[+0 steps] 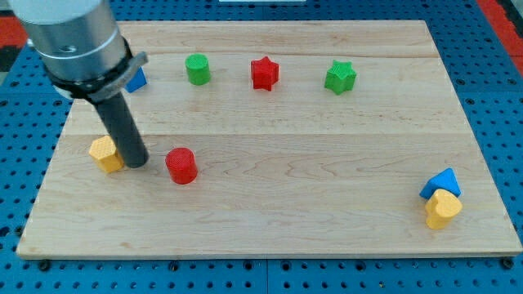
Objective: Push the red circle towards the yellow heart
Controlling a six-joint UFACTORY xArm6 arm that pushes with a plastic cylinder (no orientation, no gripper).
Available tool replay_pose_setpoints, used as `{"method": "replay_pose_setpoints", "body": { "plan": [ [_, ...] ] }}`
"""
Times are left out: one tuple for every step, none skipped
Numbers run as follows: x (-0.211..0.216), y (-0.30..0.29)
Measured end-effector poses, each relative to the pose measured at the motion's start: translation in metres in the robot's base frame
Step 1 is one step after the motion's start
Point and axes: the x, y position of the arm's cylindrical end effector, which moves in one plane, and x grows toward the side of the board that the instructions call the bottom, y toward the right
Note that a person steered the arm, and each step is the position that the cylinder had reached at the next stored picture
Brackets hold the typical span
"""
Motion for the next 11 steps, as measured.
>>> {"method": "replay_pose_setpoints", "body": {
  "plan": [
    [0.0,0.074],
    [0.0,0.142],
    [-0.005,0.111],
    [0.003,0.072],
    [0.021,0.089],
    [0.022,0.168],
    [0.022,0.241],
    [0.022,0.246],
    [0.022,0.193],
    [0.043,0.168],
    [0.054,0.215]
  ]
}}
